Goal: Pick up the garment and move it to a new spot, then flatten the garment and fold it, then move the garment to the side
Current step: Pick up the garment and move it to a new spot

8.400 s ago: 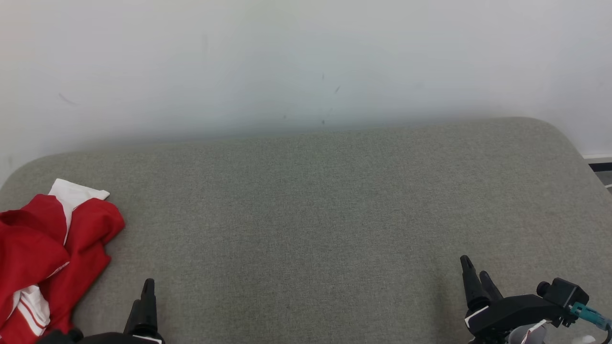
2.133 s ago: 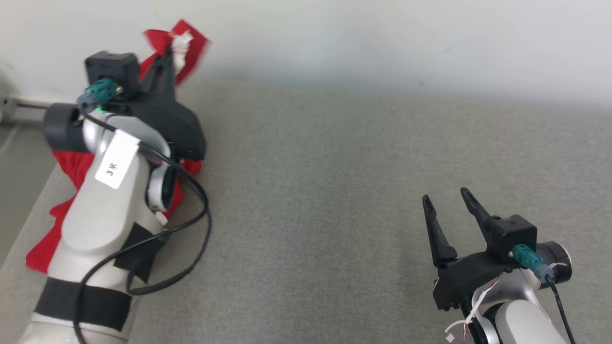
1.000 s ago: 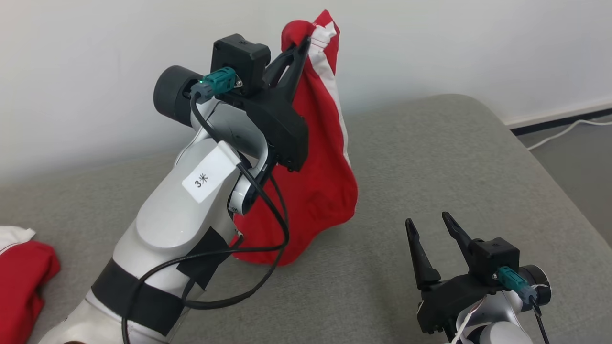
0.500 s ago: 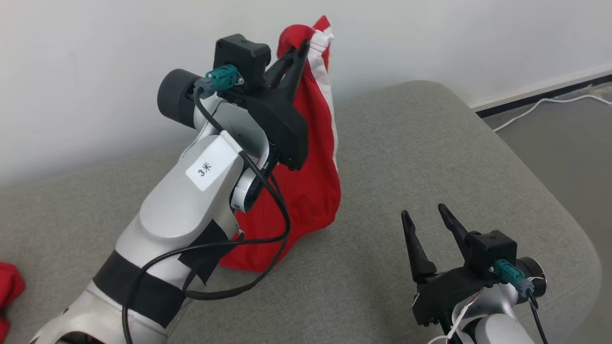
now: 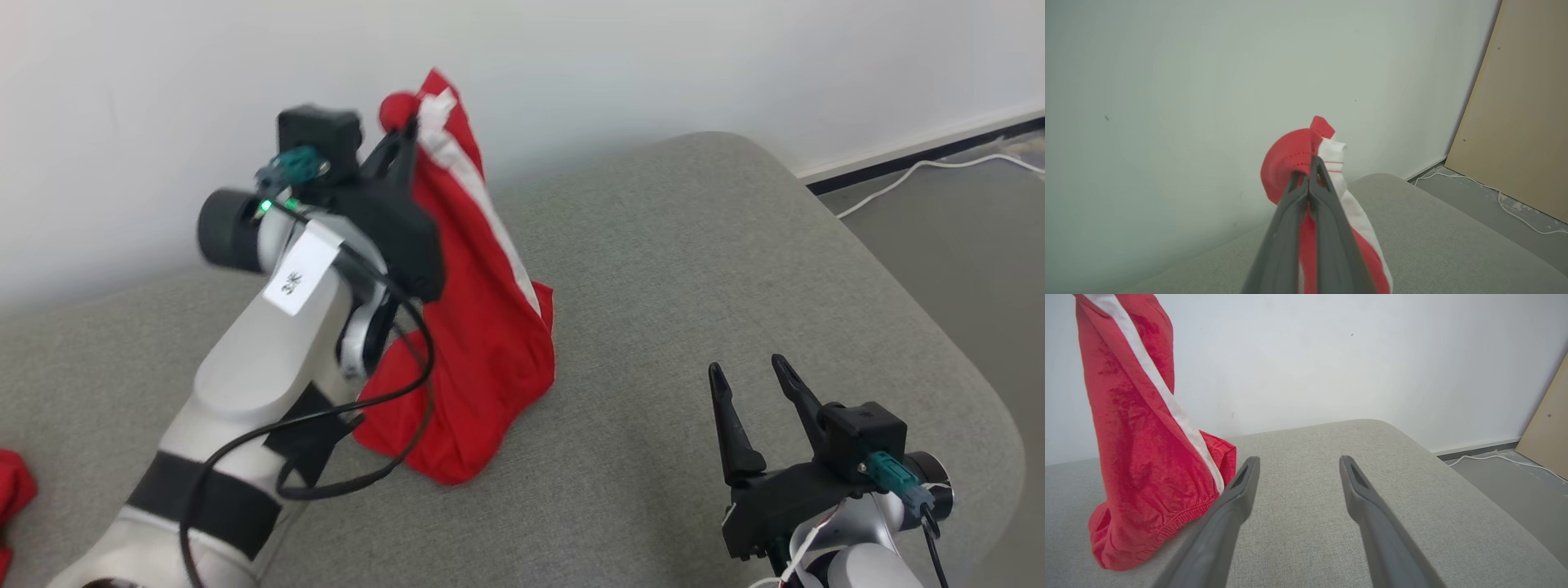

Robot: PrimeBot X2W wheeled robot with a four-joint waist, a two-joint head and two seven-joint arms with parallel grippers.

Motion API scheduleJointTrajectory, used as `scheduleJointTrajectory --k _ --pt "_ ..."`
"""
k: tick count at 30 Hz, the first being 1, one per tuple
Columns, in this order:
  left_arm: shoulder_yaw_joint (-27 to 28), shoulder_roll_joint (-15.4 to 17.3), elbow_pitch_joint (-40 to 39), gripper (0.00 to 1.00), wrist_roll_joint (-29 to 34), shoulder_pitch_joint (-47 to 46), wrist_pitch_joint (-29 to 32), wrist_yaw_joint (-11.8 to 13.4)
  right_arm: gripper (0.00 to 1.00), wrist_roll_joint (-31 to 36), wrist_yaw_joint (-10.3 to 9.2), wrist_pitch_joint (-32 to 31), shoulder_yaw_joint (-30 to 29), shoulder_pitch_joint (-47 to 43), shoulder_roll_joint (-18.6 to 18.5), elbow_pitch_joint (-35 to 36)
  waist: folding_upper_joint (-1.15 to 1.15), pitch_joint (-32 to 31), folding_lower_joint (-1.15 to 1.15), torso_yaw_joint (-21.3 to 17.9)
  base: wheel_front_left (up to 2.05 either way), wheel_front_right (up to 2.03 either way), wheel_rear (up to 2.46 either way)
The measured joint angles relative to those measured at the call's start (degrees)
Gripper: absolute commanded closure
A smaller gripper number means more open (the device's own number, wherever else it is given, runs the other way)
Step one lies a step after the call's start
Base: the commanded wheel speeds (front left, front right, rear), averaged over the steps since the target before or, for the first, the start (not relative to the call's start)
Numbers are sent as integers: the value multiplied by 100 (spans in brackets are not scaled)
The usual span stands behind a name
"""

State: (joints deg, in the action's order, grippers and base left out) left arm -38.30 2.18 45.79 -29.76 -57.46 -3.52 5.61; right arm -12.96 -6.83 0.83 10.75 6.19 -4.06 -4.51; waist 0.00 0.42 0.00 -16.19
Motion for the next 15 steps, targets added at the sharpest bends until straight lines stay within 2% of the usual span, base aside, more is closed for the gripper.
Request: scheduleJointTrajectory --k 3,5,15 --pt "90 319 185 100 11 437 3 49 0 -1 -23 20 -74 -108 -8 34 0 -15 0 120 0 0 0" --pt "163 411 230 100 -47 793 -7 79 0 -7 -23 26 -147 -215 -36 53 0 -27 0 198 0 0 0" --pt "278 483 259 100 -172 1920 -157 101 0 -8 -24 26 -268 -376 -77 151 0 -77 0 741 0 0 0"
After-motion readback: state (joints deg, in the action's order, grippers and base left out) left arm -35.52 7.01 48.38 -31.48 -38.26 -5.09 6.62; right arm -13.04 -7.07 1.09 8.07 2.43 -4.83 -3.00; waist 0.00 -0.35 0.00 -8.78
